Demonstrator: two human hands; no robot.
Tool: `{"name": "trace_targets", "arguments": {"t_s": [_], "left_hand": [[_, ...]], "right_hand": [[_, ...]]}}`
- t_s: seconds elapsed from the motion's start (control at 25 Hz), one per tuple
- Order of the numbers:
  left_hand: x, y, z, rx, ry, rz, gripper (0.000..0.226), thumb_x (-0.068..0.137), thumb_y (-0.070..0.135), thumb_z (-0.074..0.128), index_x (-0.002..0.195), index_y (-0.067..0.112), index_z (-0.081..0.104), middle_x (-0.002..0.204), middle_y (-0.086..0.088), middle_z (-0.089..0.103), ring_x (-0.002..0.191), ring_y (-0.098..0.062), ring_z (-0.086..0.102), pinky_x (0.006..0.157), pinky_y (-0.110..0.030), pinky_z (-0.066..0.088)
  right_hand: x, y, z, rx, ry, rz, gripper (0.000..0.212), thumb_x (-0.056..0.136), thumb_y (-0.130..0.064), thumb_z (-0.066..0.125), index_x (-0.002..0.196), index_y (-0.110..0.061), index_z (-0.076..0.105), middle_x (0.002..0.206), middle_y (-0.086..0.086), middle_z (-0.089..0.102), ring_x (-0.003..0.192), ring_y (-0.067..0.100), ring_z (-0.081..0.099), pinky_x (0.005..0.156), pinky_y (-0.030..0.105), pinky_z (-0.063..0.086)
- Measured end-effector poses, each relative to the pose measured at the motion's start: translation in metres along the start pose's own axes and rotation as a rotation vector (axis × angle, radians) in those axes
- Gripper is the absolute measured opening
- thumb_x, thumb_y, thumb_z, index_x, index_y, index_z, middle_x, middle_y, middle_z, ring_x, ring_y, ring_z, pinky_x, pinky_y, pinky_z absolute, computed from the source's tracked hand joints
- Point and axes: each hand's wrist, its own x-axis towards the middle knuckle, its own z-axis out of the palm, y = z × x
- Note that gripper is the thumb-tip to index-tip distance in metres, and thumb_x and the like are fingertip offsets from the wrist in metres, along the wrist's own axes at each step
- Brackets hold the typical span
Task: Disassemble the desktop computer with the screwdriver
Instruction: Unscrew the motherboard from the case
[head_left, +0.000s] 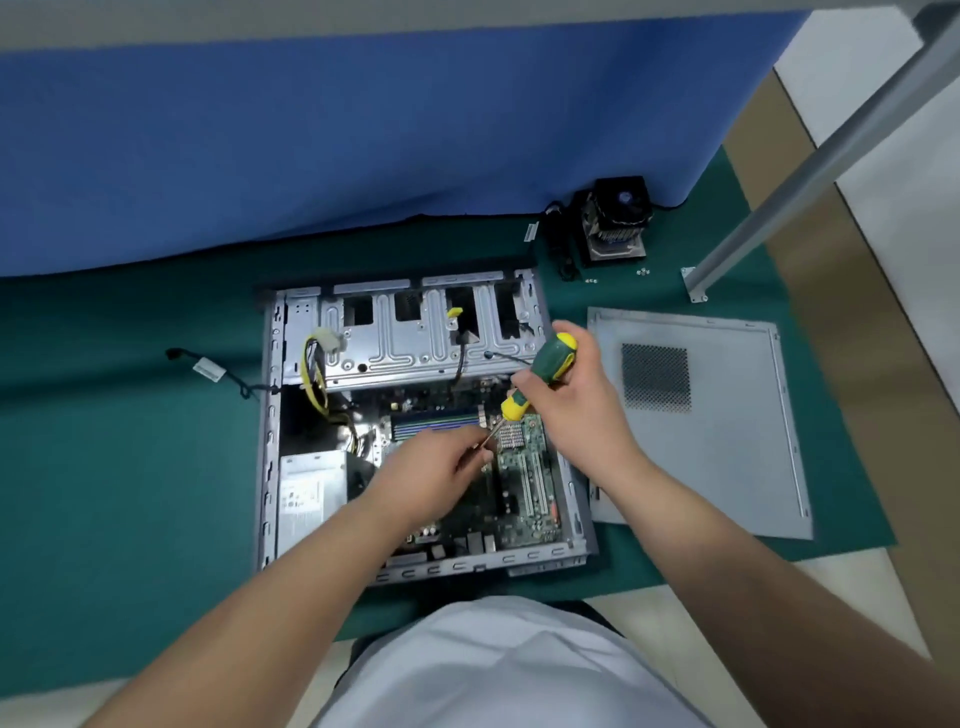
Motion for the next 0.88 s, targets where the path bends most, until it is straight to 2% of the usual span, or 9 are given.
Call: {"name": "trace_targets", "arguments": {"t_s": [0.08,0.16,0.24,0.36,0.4,0.48,0.6,0.72,0.88], "left_hand": [[-0.007,-0.016,0.001,0.142,0.014,0.008,0.03,0.105,0.046,0.05,0.125,0.032,0.067,0.114,0.008,0.075,0.105,-0.018,0.068,0.094,-0.039,0.053],[-0.017,-0.037,-0.002,0.272,0.1,0.002,0.029,0.103,0.044,0.051,0.12,0.031,0.07,0.119,0.008,0.072,0.117,-0.019,0.063,0.106,-0.043,0.044],[-0.032,-0.061,-0.007,0.387,0.185,-0.005,0.026,0.1,0.041,0.054,0.112,0.028,0.073,0.119,0.007,0.072,0.124,-0.022,0.06,0.111,-0.048,0.038],[-0.049,-0.088,-0.008,0.481,0.227,-0.077,0.024,0.096,0.038,0.059,0.105,0.024,0.077,0.122,0.003,0.071,0.127,-0.025,0.058,0.113,-0.051,0.035],[-0.052,-0.092,-0.006,0.485,0.217,-0.114,0.024,0.095,0.038,0.061,0.106,0.024,0.077,0.126,0.003,0.069,0.128,-0.025,0.056,0.113,-0.05,0.033],[-0.052,-0.096,0.0,0.483,0.225,-0.16,0.026,0.095,0.039,0.059,0.11,0.026,0.076,0.135,0.004,0.064,0.129,-0.023,0.054,0.109,-0.046,0.034],[-0.05,-0.097,0.004,0.469,0.285,-0.18,0.032,0.092,0.039,0.049,0.103,0.028,0.077,0.13,0.007,0.065,0.12,-0.02,0.057,0.095,-0.042,0.038],[-0.052,-0.096,0.006,0.452,0.327,-0.194,0.037,0.09,0.04,0.042,0.094,0.026,0.076,0.114,0.008,0.067,0.107,-0.019,0.059,0.089,-0.04,0.038],[-0.051,-0.097,0.008,0.465,0.324,-0.216,0.04,0.09,0.041,0.038,0.094,0.026,0.075,0.106,0.009,0.066,0.101,-0.019,0.057,0.088,-0.039,0.037]], "right_hand": [[-0.012,0.006,0.002,-0.011,-0.056,-0.1,0.049,0.096,-0.038,0.067,0.13,-0.054,0.035,0.093,-0.011,0.071,0.067,0.009,0.066,0.062,0.031,0.054],[-0.02,0.012,0.0,-0.104,-0.113,-0.183,0.043,0.098,-0.035,0.064,0.126,-0.05,0.036,0.098,-0.013,0.071,0.073,0.009,0.069,0.069,0.036,0.057],[-0.028,0.021,-0.004,-0.23,-0.19,-0.24,0.039,0.1,-0.033,0.063,0.127,-0.043,0.036,0.1,-0.014,0.071,0.076,0.01,0.069,0.074,0.04,0.059],[-0.04,0.042,-0.007,-0.459,-0.314,-0.274,0.039,0.101,-0.04,0.059,0.13,-0.04,0.033,0.099,-0.004,0.069,0.071,0.015,0.065,0.069,0.046,0.057],[-0.045,0.05,-0.007,-0.52,-0.344,-0.28,0.039,0.1,-0.043,0.057,0.13,-0.04,0.032,0.098,-0.001,0.068,0.074,0.016,0.063,0.07,0.045,0.057],[-0.052,0.065,-0.005,-0.58,-0.347,-0.298,0.038,0.099,-0.048,0.055,0.13,-0.039,0.034,0.1,0.001,0.067,0.096,0.013,0.057,0.086,0.039,0.054],[-0.059,0.082,0.001,-0.636,-0.288,-0.387,0.038,0.1,-0.049,0.054,0.131,-0.033,0.04,0.11,0.005,0.07,0.13,0.013,0.033,0.114,0.03,0.024],[-0.063,0.091,0.005,-0.654,-0.229,-0.433,0.04,0.098,-0.045,0.059,0.13,-0.026,0.048,0.128,0.004,0.061,0.135,0.019,0.025,0.116,0.03,0.012],[-0.062,0.097,0.005,-0.6,-0.239,-0.366,0.039,0.099,-0.043,0.061,0.131,-0.024,0.05,0.132,0.002,0.058,0.14,0.021,0.023,0.119,0.032,0.015]]}}
